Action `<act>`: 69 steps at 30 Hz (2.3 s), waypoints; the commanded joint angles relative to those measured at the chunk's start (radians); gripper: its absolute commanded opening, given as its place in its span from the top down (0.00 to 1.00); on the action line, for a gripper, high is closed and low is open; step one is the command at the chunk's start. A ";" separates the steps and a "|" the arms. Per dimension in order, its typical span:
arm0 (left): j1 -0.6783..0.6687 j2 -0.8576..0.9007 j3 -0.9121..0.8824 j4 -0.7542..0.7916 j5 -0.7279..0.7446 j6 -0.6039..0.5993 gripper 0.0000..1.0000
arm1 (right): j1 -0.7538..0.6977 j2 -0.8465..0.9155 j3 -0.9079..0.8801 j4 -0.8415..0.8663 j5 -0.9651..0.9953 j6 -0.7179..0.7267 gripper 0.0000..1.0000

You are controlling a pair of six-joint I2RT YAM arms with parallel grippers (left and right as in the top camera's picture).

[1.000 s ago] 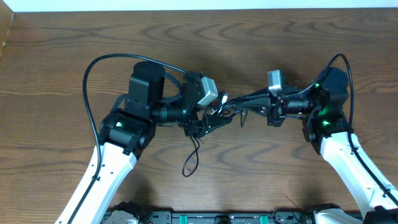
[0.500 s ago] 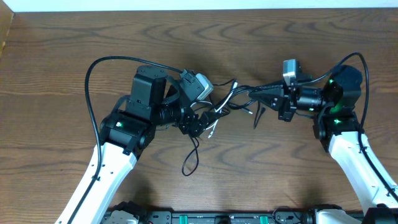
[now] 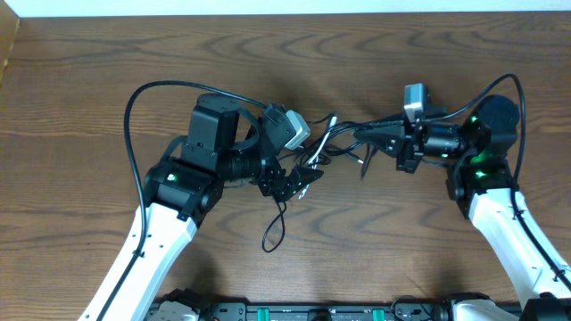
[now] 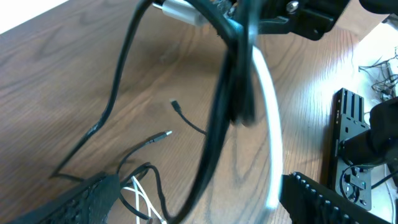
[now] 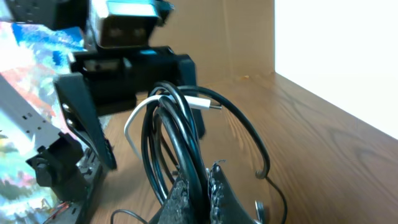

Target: Untangle cables

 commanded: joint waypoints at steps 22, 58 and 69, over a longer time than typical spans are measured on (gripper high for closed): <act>-0.003 0.057 0.016 0.039 0.018 0.016 0.92 | 0.010 0.005 0.002 0.003 -0.002 0.033 0.79; -0.068 0.056 0.016 0.265 0.055 -0.340 0.92 | 0.105 0.005 0.002 -0.087 -0.020 -0.211 0.01; -0.076 0.054 0.016 0.354 0.050 -0.354 0.92 | 0.104 0.006 0.002 -0.178 0.013 -0.278 0.65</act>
